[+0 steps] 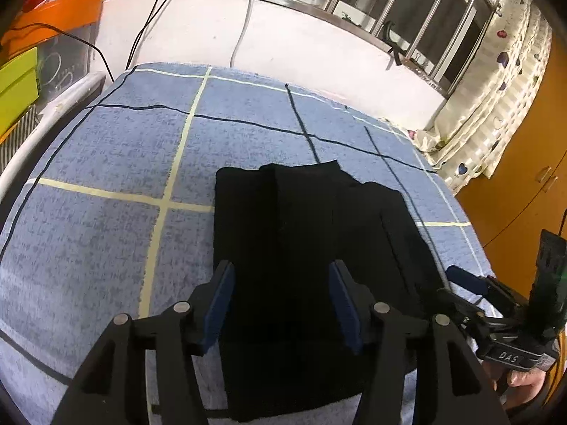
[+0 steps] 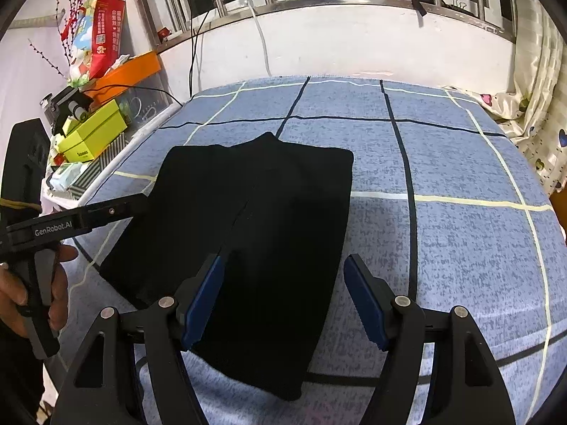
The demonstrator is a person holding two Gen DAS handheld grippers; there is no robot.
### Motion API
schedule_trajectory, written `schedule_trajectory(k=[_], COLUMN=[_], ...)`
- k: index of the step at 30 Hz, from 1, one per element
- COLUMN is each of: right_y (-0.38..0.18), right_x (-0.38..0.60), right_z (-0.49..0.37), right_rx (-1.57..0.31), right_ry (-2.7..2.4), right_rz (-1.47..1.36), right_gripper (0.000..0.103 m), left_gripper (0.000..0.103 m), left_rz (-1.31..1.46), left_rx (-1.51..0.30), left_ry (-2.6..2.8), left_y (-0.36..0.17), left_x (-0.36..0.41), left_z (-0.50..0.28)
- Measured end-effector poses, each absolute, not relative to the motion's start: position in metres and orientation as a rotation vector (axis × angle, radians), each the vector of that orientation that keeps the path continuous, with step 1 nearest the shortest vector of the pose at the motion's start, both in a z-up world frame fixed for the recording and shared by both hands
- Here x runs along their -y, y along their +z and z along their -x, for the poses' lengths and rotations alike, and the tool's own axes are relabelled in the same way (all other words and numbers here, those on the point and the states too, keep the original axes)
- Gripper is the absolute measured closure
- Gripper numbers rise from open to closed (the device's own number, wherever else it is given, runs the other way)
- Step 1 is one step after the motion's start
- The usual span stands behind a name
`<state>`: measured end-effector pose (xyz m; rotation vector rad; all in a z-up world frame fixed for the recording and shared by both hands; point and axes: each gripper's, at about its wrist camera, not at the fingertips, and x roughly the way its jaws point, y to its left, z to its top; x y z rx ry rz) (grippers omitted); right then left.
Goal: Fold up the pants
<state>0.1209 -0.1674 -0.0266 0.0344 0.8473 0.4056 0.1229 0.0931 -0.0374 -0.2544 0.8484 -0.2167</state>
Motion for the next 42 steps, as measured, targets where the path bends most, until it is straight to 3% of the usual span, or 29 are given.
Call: schedule_trajectory(k=[21,24,26,28,30,31,32,34,42], right_y=[-0.050,-0.050,-0.050,-0.050,-0.049,-0.047,-0.044,-0.037,-0.014], right_x=[0.180,0.175,0.173,0.174,0.176,0.177,0.177,0.177,0.170], right_z=[-0.168,-0.161,-0.158,-0.162,-0.168,-0.168,-0.167,-0.164,-0.154], right_rx=[-0.936,-0.956,-0.963,-0.971,-0.977,-0.973,-0.965,-0.946,-0.887], right_ry=[0.499,0.539,0.546,0.532,0.533,0.532,0.533,0.541,0.573], right_rz=[-0.251,-0.244,-0.226,-0.219,-0.242,-0.247,-0.243,-0.244,-0.251], right_gripper=[0.032,0.034,0.040,0.052,0.078,0.081,0.085,0.087,0.089], left_gripper=[0.039,0.051,0.060,0.067,0.076,0.079,0.088,0.096,0.096], left_rz=[0.289,0.285,0.290,0.280,0.265,0.253,0.242,0.245,0.251], left_rx=[-0.905,-0.900,-0.896,-0.903,-0.903,-0.894,-0.880,-0.845,-0.818], left_ry=[-0.219,-0.235,-0.243,-0.231,-0.216,-0.213,-0.209,-0.212,-0.237], left_y=[-0.055,-0.055,-0.053,-0.051,-0.046,-0.042,-0.038,-0.026,-0.015], left_x=[-0.096,-0.094,-0.094,-0.092,-0.090,-0.089,-0.089,-0.092,-0.093], left_z=[-0.145,-0.136,-0.134,-0.137,-0.139,-0.137,-0.135,-0.130,-0.128])
